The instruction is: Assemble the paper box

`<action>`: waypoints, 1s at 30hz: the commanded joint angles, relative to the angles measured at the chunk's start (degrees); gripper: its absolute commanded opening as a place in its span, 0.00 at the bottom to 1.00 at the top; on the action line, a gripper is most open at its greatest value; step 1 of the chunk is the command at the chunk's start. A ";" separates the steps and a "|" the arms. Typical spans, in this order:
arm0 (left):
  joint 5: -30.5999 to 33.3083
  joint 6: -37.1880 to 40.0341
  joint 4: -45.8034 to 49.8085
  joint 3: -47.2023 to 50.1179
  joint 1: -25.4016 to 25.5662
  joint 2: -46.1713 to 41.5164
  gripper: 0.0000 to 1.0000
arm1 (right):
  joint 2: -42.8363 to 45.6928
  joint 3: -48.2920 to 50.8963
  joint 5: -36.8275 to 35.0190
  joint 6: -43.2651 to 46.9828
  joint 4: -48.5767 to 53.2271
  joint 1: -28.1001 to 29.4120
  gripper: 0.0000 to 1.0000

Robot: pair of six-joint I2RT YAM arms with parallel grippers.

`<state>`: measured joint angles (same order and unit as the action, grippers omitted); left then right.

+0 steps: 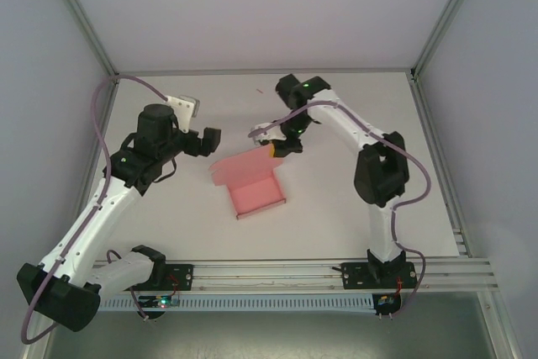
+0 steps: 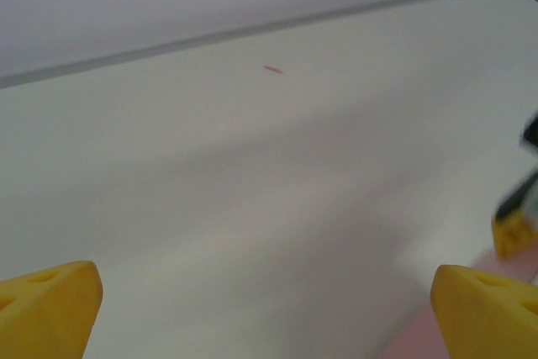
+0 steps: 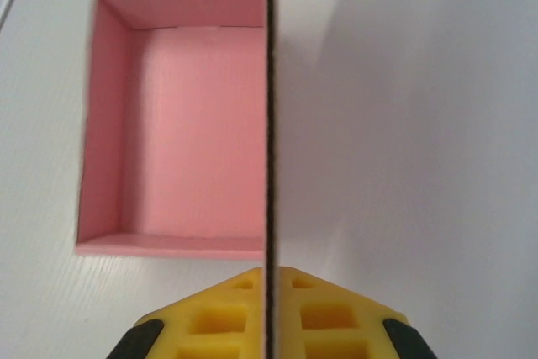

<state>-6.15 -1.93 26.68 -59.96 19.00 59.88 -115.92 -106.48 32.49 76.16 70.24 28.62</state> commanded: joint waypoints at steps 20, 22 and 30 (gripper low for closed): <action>-32.77 22.73 -0.02 2.91 -0.28 17.99 0.55 | 10.26 13.75 4.07 -9.40 -9.22 -6.48 0.02; -30.83 22.40 -0.13 2.85 -0.28 18.08 0.48 | 10.26 13.75 3.56 -9.35 -9.07 -6.58 0.02; -26.90 23.70 2.39 1.60 -0.26 18.88 0.52 | 10.19 13.13 5.32 -8.16 -7.48 -7.50 0.02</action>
<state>-34.35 20.58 26.39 -56.34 19.00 77.87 -106.87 -91.77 34.35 67.35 61.04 21.85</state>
